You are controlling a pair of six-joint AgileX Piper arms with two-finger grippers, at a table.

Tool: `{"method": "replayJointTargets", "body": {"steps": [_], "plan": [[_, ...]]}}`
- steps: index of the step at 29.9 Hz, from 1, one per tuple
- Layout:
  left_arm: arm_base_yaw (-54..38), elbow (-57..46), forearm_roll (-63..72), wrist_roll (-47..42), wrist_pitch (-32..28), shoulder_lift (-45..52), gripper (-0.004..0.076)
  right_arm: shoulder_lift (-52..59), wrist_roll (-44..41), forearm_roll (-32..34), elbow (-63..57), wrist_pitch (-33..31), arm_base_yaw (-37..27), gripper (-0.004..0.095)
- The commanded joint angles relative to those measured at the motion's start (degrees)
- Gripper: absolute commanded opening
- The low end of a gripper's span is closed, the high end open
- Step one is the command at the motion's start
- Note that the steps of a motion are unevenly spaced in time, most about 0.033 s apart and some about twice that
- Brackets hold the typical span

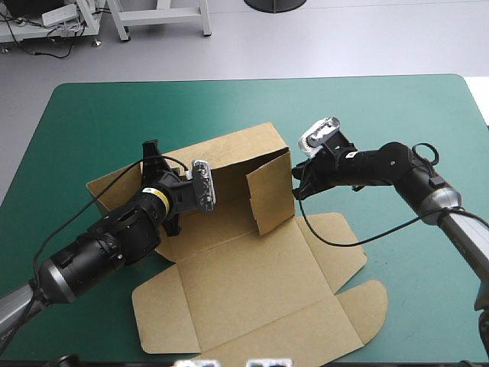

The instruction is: Fold the box

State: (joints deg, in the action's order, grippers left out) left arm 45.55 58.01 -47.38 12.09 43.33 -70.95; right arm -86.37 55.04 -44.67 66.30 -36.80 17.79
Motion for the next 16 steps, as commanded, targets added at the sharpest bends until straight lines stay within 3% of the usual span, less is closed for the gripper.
{"method": "replayJointTargets", "body": {"steps": [1,5,16], "plan": [[0.4,1.2,0.8,-0.8,-1.6,1.3,-0.0006,2.5,0.8,-1.6,2.2,-1.5,-0.1,0.0316],[0.4,1.2,1.0,-0.8,-1.6,1.3,-0.0006,2.5,-0.2,-0.1,3.1,-2.9,-0.1,0.0423],[0.4,1.2,1.1,-0.8,-1.5,1.3,-0.0006,2.9,0.2,1.1,3.1,-6.7,-0.1,0.0422]]}}
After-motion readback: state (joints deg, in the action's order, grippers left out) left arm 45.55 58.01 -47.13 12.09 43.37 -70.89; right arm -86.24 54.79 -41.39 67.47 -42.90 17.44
